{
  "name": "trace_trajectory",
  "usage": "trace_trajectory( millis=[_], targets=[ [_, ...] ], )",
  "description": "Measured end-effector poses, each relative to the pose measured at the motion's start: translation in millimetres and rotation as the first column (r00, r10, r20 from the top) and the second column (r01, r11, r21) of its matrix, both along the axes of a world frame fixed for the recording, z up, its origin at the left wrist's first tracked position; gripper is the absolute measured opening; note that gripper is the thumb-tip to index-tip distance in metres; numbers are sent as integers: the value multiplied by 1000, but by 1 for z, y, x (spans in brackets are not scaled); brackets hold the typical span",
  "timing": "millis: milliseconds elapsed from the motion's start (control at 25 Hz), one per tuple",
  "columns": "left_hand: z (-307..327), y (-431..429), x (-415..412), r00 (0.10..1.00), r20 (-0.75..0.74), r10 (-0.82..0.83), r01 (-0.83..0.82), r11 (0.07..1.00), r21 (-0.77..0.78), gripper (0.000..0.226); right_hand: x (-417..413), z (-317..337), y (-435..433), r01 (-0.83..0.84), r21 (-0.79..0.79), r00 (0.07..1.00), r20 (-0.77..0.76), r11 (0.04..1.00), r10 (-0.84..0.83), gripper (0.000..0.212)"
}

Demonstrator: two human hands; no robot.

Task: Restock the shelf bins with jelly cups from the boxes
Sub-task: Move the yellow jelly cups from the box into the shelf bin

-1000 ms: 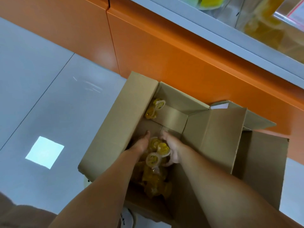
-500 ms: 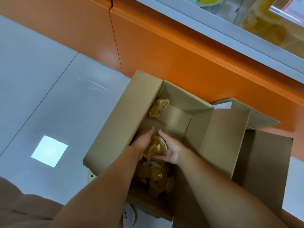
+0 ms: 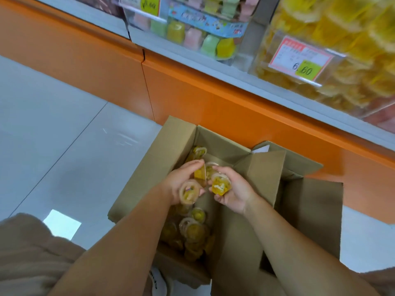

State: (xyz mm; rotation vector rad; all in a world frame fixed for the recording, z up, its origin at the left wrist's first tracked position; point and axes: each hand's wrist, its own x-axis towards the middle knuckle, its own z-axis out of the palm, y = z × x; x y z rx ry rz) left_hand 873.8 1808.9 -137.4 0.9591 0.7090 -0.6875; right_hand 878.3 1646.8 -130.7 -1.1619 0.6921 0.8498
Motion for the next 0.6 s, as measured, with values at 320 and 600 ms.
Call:
trace_trajectory(
  millis=[320,600],
  targets=[
    [105,9,-10,964,244,-104,150,972,-180,26,-11,112,-28,-194,57,900,407,979,155,21],
    [192,-7,-20,875,449,-181,284,943,-175,35,-20,210,-40,-149,-138,750,630,979,203,29]
  ],
)
